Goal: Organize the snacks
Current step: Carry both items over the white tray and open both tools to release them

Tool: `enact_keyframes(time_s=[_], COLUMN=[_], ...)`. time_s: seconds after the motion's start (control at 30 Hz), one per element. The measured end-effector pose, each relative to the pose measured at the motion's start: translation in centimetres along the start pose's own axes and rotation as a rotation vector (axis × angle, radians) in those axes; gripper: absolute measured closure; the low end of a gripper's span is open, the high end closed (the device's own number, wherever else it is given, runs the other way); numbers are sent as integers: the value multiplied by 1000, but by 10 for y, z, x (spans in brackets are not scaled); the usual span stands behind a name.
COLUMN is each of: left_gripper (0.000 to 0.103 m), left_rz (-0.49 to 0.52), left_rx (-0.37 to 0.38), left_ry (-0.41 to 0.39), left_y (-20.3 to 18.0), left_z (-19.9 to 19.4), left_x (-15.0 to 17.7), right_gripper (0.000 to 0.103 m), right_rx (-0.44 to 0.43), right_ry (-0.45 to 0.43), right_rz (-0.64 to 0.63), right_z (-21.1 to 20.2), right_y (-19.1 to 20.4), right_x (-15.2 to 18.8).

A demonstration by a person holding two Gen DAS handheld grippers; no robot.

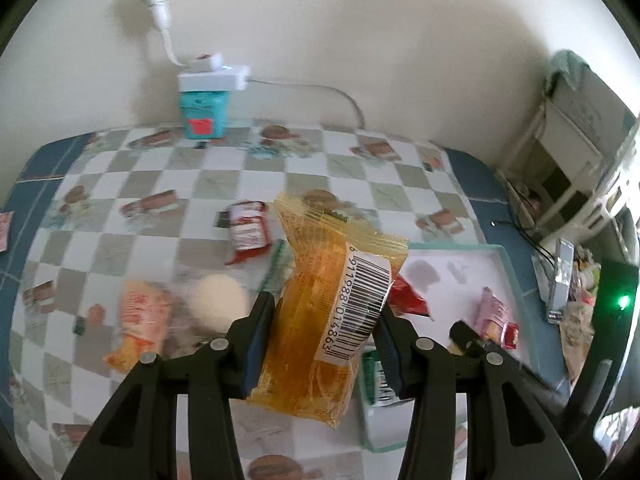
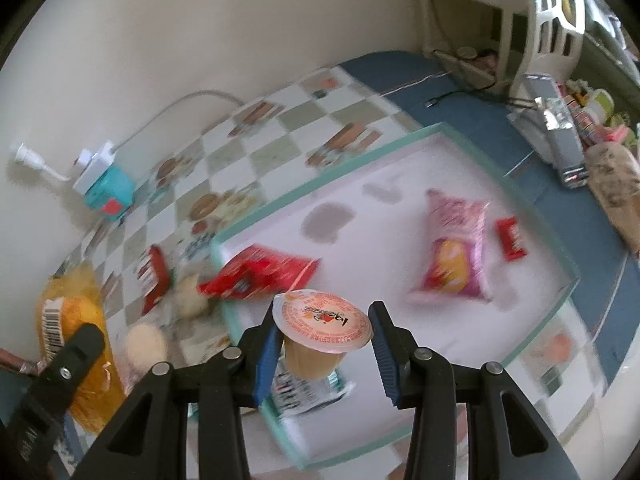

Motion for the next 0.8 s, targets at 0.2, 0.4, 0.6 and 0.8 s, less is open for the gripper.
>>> enact_keyframes(time_s=[0.2,0.4,0.6,0.8], left_gripper=[53,53,53,53], left_rz=[57,136,210,247], left_rx=[12,24,29,43], left_ry=[19,17,22,34], left_y=[-30,-64,-93,-113], left_z=[19,32,46,58], left_x=[0,2,5,5], right_gripper=[58,58,58,57], right_rx=[61,73,50,20], right_ry=[-21,-12,16,37], right_rz=[-12,-19,-29,-57], right_z=[2,8,16,23], right_y=[-33,-60,-69,-69], right_x=[-29,-53,-66,-78])
Point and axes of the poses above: each gripper's, at about its wrist camera, not at the fingertips, and z roughly the way its jaws point, y to its left, x to its underside, the point moved 2 cm from there along z, roughly the way its jaws point, and after that the axes turned 3 degrees about y, right-handed, at the moved point
